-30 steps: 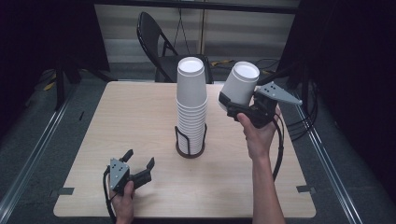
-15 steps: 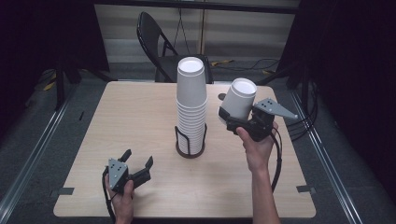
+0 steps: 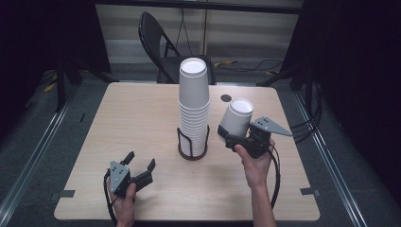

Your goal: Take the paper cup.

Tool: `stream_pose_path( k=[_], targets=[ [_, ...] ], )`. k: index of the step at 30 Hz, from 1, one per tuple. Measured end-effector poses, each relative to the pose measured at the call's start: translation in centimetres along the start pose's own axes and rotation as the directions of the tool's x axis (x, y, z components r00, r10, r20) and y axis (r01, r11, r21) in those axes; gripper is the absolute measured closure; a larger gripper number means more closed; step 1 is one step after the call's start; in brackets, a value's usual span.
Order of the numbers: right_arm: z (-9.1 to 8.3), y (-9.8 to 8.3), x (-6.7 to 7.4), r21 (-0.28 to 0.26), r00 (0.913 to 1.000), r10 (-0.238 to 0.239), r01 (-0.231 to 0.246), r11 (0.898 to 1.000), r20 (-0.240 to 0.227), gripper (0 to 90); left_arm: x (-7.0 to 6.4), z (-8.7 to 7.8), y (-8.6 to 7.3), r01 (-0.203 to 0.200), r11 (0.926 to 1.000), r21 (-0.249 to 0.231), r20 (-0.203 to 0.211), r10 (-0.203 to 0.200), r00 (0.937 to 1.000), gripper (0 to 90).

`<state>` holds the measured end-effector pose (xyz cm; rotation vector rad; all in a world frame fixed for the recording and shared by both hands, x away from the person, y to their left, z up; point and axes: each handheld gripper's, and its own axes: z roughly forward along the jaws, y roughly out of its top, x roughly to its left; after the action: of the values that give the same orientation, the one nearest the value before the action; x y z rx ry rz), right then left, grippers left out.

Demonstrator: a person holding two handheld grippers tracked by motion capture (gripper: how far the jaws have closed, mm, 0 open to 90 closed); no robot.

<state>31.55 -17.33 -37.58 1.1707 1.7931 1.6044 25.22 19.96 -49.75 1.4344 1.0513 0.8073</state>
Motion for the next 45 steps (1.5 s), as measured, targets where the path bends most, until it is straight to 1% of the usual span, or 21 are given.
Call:
stream_pose_path(
  k=[5,8,10,12,16,20,22,24,26,32,33,35,36,37,38,39,41,42,43,44,45],
  targets=[
    [0.0,-1.5,0.1,0.015,0.9995,0.028,-0.028,1.0,-0.011,15.1,-0.2,0.0,0.2,0.017,0.9998,0.014,0.02,-0.017,0.9997,19.3],
    [-0.2,-2.1,0.3,0.018,0.999,0.04,-0.039,0.999,-0.021,15.1,-0.3,-0.2,0.4,0.024,0.9997,0.003,0.076,-0.024,0.9968,20.9],
    [-0.4,-2.6,0.4,0.014,0.9978,0.061,-0.061,0.998,-0.025,15.1,-0.6,-0.1,0.6,0.007,0.9999,0.015,0.076,-0.008,0.997,24.4],
    [-0.6,-3.1,0.4,0.009,0.9949,0.092,-0.092,0.996,-0.04,15.1,-0.8,0.0,0.7,0.008,0.9999,0.014,0.098,-0.01,0.9951,23.6],
    [-0.8,-4.1,0.7,0.01,0.9905,0.127,-0.127,0.992,-0.051,15.0,-1.5,0.1,0.7,0.0,0.9998,0.022,0.101,-0.002,0.9949,21.7],
    [-0.8,-5.1,1.0,0.018,0.981,0.178,-0.177,0.984,-0.077,15.1,-2.1,0.2,0.8,-0.005,0.9994,0.034,0.126,0.001,0.992,20.9],
    [-0.6,-5.6,1.3,0.027,0.9764,0.198,-0.197,0.98,-0.086,15.1,-2.3,0.3,0.8,0.006,0.9992,0.039,0.142,-0.012,0.9898,20.9],
    [-0.5,-6.0,1.5,0.034,0.9685,0.229,-0.227,0.973,-0.097,15.1,-2.5,0.3,0.8,0.004,0.9991,0.042,0.147,-0.01,0.989,20.5],
    [-0.5,-6.2,1.7,0.037,0.9657,0.239,-0.236,0.971,-0.102,15.1,-2.7,0.4,0.8,0.002,0.9992,0.041,0.153,-0.009,0.9881,20.5],
    [-0.5,-6.7,2.0,0.042,0.935,0.323,-0.32,0.946,-0.146,15.1,-3.2,0.5,1.0,0.006,0.9995,0.031,0.19,-0.011,0.9816,21.5],
    [-0.4,-6.8,2.0,0.043,0.9291,0.336,-0.334,0.942,-0.155,15.1,-3.3,0.5,1.1,0.002,0.9995,0.032,0.199,-0.009,0.9799,21.7],
    [-0.3,-7.1,2.1,0.051,0.9117,0.371,-0.368,0.928,-0.176,15.1,-3.5,0.6,1.1,0.001,0.9996,0.03,0.224,-0.007,0.9745,25.5],
    [-0.2,-7.3,2.1,0.054,0.9067,0.381,-0.378,0.924,-0.18,15.1,-3.7,0.7,1.1,-0.001,0.9995,0.032,0.229,-0.006,0.9734,25.4],
    [-0.2,-7.4,2.1,0.057,0.8974,0.4,-0.397,0.916,-0.186,15.1,-3.8,0.8,1.2,0.0,0.9996,0.029,0.237,-0.007,0.9714,25.7],
    [-0.1,-7.6,2.1,0.06,0.8809,0.428,-0.425,0.903,-0.203,15.1,-3.9,0.8,1.2,-0.002,0.9996,0.028,0.243,-0.005,0.9699,25.3],
    [0.0,-7.7,2.1,0.063,0.8715,0.442,-0.439,0.896,-0.213,15.1,-4.0,0.9,1.2,-0.004,0.9996,0.027,0.252,-0.003,0.9679,25.2],
    [0.1,-7.9,2.1,0.069,0.8522,0.472,-0.469,0.881,-0.227,15.0,-4.3,1.0,1.3,-0.009,0.9998,0.02,0.251,0.004,0.9681,24.9],
    [0.2,-8.0,2.0,0.078,0.8377,0.492,-0.489,0.869,-0.237,15.0,-4.4,1.0,1.4,-0.009,0.9998,0.02,0.255,0.003,0.9668,24.3],
    [0.2,-8.1,2.1,0.081,0.8277,0.506,-0.503,0.861,-0.242,15.0,-4.5,1.1,1.4,-0.011,0.9998,0.015,0.259,0.006,0.9658,25.1],
    [0.3,-8.2,2.1,0.081,0.8226,0.512,-0.509,0.857,-0.247,14.9,-4.6,1.1,1.4,-0.013,0.9998,0.013,0.264,0.009,0.9645,26.1],
    [0.3,-8.3,2.2,0.088,0.8142,0.526,-0.522,0.849,-0.246,14.8,-4.7,1.2,1.5,-0.02,0.9997,0.012,0.275,0.016,0.9613,26.8]
  ],
)
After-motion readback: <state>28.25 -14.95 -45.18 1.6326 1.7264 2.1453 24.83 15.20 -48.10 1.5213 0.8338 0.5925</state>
